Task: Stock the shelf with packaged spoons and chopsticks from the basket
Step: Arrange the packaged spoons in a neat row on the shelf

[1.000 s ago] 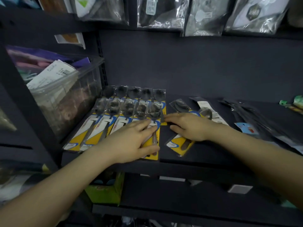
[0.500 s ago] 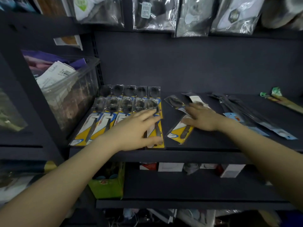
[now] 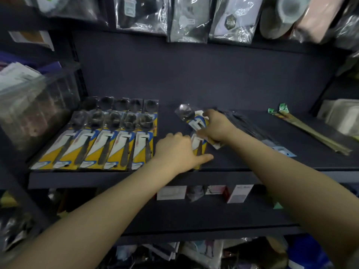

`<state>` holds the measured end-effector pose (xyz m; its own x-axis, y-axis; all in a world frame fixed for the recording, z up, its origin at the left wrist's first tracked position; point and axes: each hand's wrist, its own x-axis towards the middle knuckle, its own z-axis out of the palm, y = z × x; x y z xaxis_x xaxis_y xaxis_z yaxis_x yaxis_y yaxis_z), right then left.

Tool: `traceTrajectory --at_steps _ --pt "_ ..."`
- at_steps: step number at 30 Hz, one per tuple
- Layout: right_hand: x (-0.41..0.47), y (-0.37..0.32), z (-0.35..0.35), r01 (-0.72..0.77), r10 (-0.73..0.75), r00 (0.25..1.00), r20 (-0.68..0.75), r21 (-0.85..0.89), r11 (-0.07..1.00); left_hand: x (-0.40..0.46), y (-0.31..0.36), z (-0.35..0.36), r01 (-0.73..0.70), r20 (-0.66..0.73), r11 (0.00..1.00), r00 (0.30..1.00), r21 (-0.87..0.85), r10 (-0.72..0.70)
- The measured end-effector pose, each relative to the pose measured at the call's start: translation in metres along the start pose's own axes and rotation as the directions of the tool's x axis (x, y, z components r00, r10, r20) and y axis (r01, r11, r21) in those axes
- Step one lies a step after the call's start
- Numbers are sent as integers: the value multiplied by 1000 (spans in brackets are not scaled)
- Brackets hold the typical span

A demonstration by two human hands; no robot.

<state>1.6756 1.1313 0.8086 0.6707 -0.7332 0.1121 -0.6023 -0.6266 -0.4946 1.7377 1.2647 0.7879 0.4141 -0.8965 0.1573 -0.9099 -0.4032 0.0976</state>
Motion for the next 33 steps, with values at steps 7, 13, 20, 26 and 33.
traceTrajectory --at_steps 7,13,20,26,33 --pt "38 25 -29 27 -63 996 61 470 882 26 29 2 72 -17 978 997 196 -70" --pt "67 29 -29 2 -50 996 69 559 829 21 19 -5 194 -67 943 981 271 -182" --pt "95 -1 16 -2 -62 995 83 618 786 -10 -29 -25 482 -187 866 846 -136 -500" --pt "104 -22 51 58 -100 985 139 278 959 -20 -24 -30 367 -210 741 803 -563 -557" --pt "50 -43 6 88 -357 917 180 780 620 -9 -17 -23 281 -467 889 771 -362 -433"
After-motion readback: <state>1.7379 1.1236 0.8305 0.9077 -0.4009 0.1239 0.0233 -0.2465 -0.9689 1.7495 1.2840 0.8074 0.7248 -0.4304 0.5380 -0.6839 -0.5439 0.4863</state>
